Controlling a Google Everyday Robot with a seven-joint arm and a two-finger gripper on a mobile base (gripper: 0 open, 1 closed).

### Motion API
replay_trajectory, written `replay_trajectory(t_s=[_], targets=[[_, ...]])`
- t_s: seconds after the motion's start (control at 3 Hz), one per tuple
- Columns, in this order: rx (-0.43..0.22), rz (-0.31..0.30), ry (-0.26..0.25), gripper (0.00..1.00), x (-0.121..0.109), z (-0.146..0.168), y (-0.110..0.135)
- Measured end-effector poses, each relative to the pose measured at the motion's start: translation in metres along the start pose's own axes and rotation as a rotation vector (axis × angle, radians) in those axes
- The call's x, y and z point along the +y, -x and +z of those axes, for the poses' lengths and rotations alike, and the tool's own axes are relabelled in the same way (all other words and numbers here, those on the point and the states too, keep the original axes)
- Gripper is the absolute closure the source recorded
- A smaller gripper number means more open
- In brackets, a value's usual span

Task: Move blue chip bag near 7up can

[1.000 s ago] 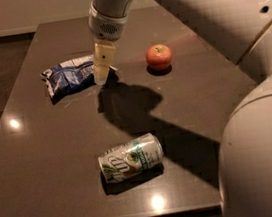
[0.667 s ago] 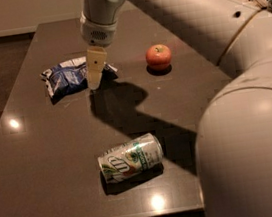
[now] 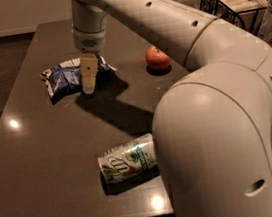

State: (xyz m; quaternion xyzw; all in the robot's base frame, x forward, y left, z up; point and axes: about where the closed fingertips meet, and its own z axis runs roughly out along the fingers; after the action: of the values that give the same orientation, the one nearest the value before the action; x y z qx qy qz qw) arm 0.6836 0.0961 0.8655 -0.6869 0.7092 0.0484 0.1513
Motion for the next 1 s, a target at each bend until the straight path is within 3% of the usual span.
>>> replay_trajectory(t_s=[0.67, 1.0], targets=[[0.048, -0.031, -0.013, 0.47, -0.004, 0.011, 0.004], [0.031, -0.074, -0.039, 0.70, 0.004, -0.002, 0.009]])
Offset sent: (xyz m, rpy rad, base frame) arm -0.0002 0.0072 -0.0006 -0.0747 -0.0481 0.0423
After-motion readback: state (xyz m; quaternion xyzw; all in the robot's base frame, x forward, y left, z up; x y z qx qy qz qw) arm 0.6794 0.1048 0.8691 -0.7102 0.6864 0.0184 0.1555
